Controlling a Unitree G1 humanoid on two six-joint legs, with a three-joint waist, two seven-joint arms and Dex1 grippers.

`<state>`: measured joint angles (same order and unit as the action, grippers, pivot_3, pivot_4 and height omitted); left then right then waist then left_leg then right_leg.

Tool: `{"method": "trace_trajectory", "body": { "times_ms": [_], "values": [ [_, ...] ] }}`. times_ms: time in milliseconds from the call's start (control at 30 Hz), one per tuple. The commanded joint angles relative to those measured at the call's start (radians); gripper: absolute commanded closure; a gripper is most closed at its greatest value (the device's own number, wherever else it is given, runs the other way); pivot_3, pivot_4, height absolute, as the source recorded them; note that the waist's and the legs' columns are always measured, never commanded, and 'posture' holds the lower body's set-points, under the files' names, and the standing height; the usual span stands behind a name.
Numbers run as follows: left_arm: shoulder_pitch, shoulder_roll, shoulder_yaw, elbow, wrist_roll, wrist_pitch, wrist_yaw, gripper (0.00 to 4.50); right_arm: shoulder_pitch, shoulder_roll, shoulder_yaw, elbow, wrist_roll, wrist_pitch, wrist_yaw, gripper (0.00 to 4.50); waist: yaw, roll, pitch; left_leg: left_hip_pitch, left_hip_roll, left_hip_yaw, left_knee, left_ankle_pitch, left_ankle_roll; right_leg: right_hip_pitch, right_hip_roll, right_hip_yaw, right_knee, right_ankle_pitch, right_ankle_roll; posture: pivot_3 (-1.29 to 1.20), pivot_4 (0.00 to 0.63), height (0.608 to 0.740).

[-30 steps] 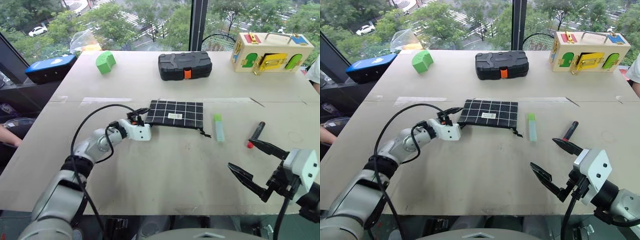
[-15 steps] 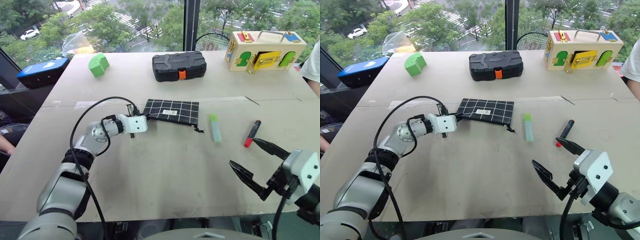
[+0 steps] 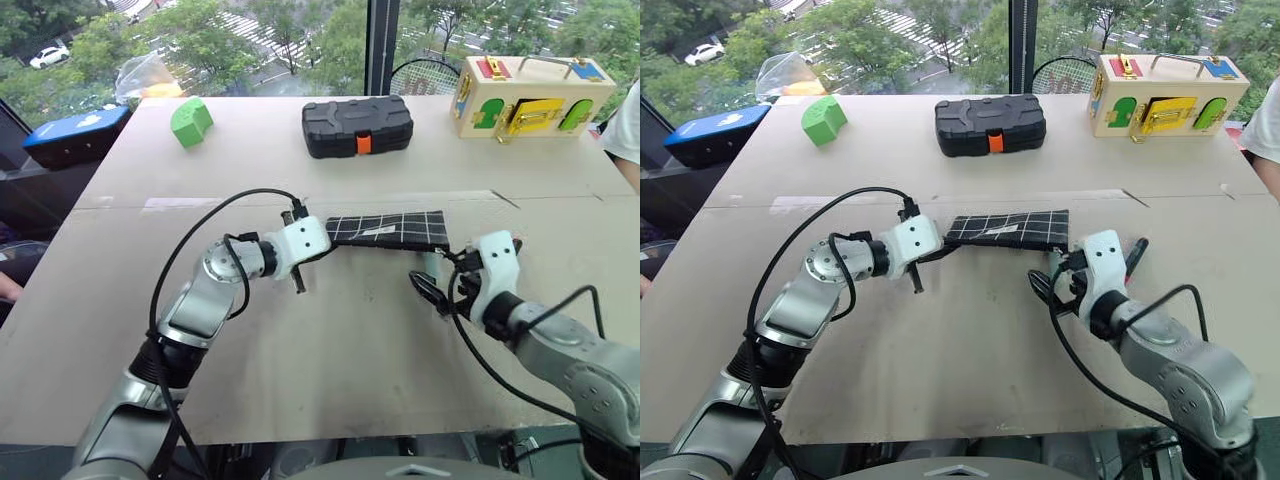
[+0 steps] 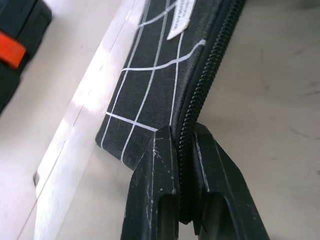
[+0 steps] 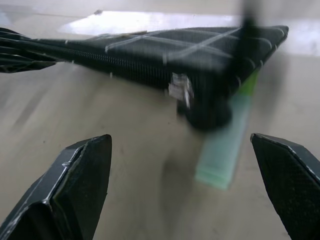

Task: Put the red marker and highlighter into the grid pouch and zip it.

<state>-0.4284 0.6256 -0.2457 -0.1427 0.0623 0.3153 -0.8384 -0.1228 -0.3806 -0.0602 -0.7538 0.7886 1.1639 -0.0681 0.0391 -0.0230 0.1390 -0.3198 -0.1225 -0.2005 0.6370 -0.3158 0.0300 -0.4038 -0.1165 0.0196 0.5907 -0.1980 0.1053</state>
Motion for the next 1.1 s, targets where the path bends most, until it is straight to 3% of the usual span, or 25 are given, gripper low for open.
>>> {"method": "trace_trajectory", "body": {
  "times_ms": [33,67,600,700,800,833,900,1100],
  "values": [
    [0.014,0.001,0.006,-0.05,0.031,0.005,0.037,4.5,-0.052,0.052,-0.07,-0.014,0.074,0.076,-0.038,0.88,-0.001,-0.001,-0.001,-0.001,0.0,0.0,0.0,0.0,0.0,-0.001,0.0,0.0,0.0,0.0,0.0,0.0,0.15,0.74],
    [0.022,0.003,0.007,-0.047,0.036,-0.003,0.043,4.5,-0.063,0.061,-0.082,-0.017,0.09,0.095,-0.04,1.13,-0.001,-0.001,-0.001,-0.002,0.0,0.0,0.0,0.0,0.0,-0.002,0.0,0.0,-0.001,0.001,-0.001,0.0,0.15,0.74],
    [0.03,0.0,0.014,-0.009,0.081,-0.055,0.085,4.5,-0.15,0.067,-0.155,-0.019,0.124,0.237,-0.072,1.13,-0.003,-0.001,-0.002,-0.006,0.0,0.001,0.001,0.001,-0.002,-0.007,0.0,-0.001,0.001,0.003,-0.004,0.0,0.15,0.74],
    [0.034,0.002,0.01,0.003,0.087,-0.075,0.089,4.5,-0.155,0.068,-0.154,-0.019,0.115,0.241,-0.071,1.81,-0.004,-0.001,-0.002,-0.006,0.0,0.001,0.001,0.001,-0.002,-0.007,0.0,-0.001,0.001,0.004,-0.004,0.0,0.15,0.74],
    [0.037,0.0,0.004,0.018,0.094,-0.097,0.09,4.5,-0.163,0.071,-0.155,-0.016,0.108,0.242,-0.071,2.98,-0.004,-0.001,-0.002,-0.006,0.0,0.001,0.002,0.001,-0.002,-0.006,0.0,-0.001,0.001,0.004,-0.004,0.0,0.15,0.74],
    [0.037,0.001,0.001,0.024,0.098,-0.108,0.089,4.5,-0.165,0.072,-0.155,-0.016,0.106,0.243,-0.07,3.6,-0.004,-0.001,-0.002,-0.006,0.0,0.001,0.002,0.001,-0.002,-0.007,0.0,-0.001,0.001,0.004,-0.004,0.0,0.15,0.74],
    [0.038,0.0,0.001,0.032,0.102,-0.122,0.089,4.5,-0.172,0.074,-0.155,-0.017,0.103,0.245,-0.069,4.25,-0.004,-0.001,-0.002,-0.006,0.0,0.002,0.002,0.001,-0.002,-0.006,0.0,-0.001,0.001,0.004,-0.005,0.0,0.15,0.74],
    [0.037,-0.008,0.003,0.034,0.106,-0.133,0.085,4.5,-0.183,0.064,-0.139,-0.02,0.092,0.256,-0.054,4.4,-0.004,-0.001,-0.002,-0.006,0.0,0.001,0.003,0.001,-0.002,-0.006,0.0,-0.001,0.001,0.004,-0.005,0.0,0.15,0.74]
  ]
}}
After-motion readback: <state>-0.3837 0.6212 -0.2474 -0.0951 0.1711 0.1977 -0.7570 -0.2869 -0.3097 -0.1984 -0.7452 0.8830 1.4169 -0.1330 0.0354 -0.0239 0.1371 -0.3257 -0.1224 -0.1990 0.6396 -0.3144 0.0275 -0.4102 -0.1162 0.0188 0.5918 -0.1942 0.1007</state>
